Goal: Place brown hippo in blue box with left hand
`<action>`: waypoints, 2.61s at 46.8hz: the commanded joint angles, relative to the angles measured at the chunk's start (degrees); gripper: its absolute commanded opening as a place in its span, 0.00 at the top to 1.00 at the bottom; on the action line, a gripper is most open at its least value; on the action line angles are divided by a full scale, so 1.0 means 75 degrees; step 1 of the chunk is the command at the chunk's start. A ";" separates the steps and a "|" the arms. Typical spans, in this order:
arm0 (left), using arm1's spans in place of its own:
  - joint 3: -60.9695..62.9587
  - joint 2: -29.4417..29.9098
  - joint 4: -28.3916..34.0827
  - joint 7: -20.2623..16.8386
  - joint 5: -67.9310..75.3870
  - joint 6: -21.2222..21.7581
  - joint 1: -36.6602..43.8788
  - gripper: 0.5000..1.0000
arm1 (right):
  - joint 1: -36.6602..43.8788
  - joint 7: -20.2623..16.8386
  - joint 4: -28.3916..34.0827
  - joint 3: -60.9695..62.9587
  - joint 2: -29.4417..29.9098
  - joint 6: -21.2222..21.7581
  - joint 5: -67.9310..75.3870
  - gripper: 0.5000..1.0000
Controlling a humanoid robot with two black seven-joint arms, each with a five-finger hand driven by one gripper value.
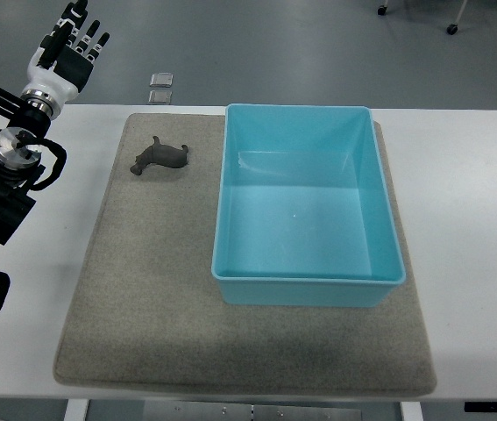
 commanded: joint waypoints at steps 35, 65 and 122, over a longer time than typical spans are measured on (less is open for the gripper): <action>0.0151 0.0179 0.0049 0.0000 0.0117 -0.0786 -0.0032 0.01 | 0.0000 0.0004 0.0000 0.0000 0.0000 0.0000 0.0000 0.13; 0.0643 0.0355 -0.0022 -0.0433 0.1966 -0.0716 -0.0184 0.13 | 0.0000 0.0004 0.0000 0.0000 0.0000 0.0000 0.0000 0.13; 0.3642 0.1174 -0.1814 -0.1348 0.7839 0.0890 -0.0301 0.11 | 0.0000 -0.0008 0.0000 0.0000 0.0000 0.0000 0.0000 0.13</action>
